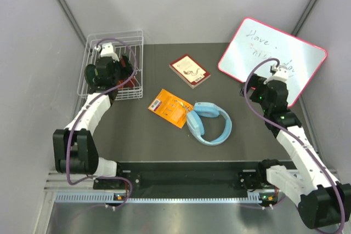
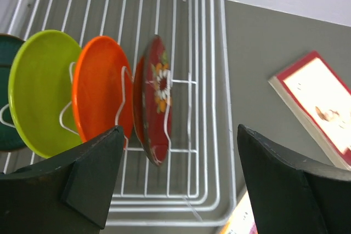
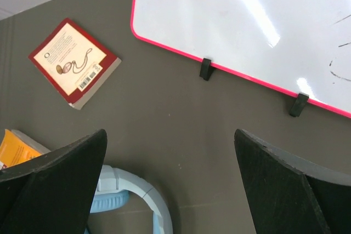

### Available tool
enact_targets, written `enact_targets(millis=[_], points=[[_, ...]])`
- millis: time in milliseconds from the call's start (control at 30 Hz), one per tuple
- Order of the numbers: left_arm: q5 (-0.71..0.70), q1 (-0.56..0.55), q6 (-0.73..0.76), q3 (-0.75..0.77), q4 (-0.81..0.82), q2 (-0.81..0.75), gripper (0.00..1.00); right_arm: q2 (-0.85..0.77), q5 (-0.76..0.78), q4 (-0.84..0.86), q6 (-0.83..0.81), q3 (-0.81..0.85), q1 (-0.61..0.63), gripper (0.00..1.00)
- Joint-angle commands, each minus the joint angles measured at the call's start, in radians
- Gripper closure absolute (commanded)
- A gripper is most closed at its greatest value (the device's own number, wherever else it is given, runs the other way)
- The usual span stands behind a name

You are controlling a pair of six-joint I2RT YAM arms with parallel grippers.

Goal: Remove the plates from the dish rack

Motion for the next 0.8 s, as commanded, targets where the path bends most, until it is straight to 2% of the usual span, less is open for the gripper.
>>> enact_targets(millis=[0, 267, 500, 600, 667, 733, 767], points=[[-0.09, -0.004, 0.035, 0.02, 0.133, 0.091, 0.13, 0.035, -0.024, 0.071, 0.006, -0.011, 0.007, 0.01], [-0.148, -0.005, 0.011, 0.051, 0.204, 0.223, 0.17, 0.079, -0.039, 0.108, 0.011, -0.035, 0.007, 0.02], [-0.184, -0.009, 0.006, 0.039, 0.262, 0.259, 0.43, 0.1, -0.039, 0.119, 0.006, -0.063, 0.007, 0.05], [-0.156, -0.009, -0.001, 0.011, 0.291, 0.25, 0.61, 0.108, -0.036, 0.122, 0.006, -0.072, 0.007, 0.05], [-0.149, -0.01, -0.004, -0.006, 0.303, 0.243, 0.78, 0.111, -0.034, 0.114, 0.008, -0.07, 0.007, 0.05], [-0.144, -0.01, -0.001, -0.01, 0.302, 0.246, 0.8, 0.114, -0.034, 0.106, 0.008, -0.07, 0.007, 0.05], [-0.141, -0.012, 0.002, -0.01, 0.293, 0.251, 0.85, 0.114, -0.034, 0.105, 0.008, -0.07, 0.007, 0.05]])
